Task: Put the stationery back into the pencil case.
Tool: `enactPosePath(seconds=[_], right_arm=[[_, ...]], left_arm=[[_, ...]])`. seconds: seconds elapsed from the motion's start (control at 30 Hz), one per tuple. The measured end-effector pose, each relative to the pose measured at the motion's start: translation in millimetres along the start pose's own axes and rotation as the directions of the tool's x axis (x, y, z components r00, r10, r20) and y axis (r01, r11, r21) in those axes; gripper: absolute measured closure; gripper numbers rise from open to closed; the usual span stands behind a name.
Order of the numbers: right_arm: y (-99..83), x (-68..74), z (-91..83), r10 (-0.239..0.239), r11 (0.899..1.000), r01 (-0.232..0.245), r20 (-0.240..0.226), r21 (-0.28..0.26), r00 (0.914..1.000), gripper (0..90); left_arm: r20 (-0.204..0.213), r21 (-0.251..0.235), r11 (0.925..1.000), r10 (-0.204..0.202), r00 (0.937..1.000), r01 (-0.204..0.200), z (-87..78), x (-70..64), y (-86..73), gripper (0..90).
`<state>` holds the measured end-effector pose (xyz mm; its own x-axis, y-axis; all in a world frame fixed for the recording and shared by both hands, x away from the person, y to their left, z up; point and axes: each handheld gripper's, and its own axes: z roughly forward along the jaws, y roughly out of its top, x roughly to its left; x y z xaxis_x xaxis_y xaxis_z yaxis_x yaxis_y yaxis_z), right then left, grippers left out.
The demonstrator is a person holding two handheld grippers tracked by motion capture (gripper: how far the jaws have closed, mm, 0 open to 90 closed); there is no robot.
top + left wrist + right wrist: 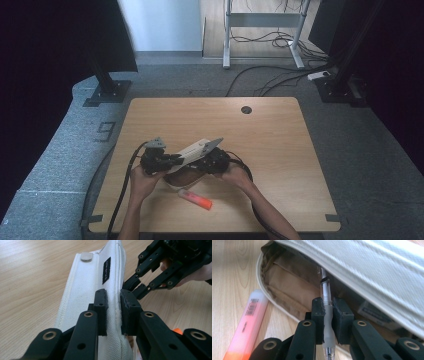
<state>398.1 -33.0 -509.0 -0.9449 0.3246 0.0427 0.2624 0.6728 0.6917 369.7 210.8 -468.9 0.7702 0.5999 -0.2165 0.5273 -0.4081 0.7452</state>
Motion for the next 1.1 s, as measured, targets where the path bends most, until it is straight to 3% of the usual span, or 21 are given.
enactPosePath(seconds=[0.4, 0.53, 0.83, 1.1], right_arm=[[7.8, 1.8, 15.7, -0.012, 1.0, 0.012, 0.013, -0.007, 0.9998, 77.1], [5.4, 2.1, 19.4, -0.007, 1.0, 0.007, 0.023, -0.001, 0.9997, 71.1], [-5.2, -1.3, 3.5, 0.003, 1.0, -0.003, 0.034, 0.008, 0.9994, 66.3], [-25.0, -2.5, -7.2, 0.013, 1.0, -0.013, 0.028, 0.026, 0.9995, 72.6]], left_arm=[[-0.004, 0.001, 1.0, 0.0, 1.0, 0.0, 0.1, 0.3, -0.1, 76.3], [0.001, 0.003, 1.0, 0.0, 1.0, 0.0, -0.4, 1.7, -0.7, 76.4], [0.002, 0.006, 1.0, -0.002, 1.0, 0.002, -0.7, 2.2, -1.2, 76.2], [0.004, 0.008, 1.0, -0.005, 1.0, 0.005, -0.5, 2.6, -1.4, 76.1]])
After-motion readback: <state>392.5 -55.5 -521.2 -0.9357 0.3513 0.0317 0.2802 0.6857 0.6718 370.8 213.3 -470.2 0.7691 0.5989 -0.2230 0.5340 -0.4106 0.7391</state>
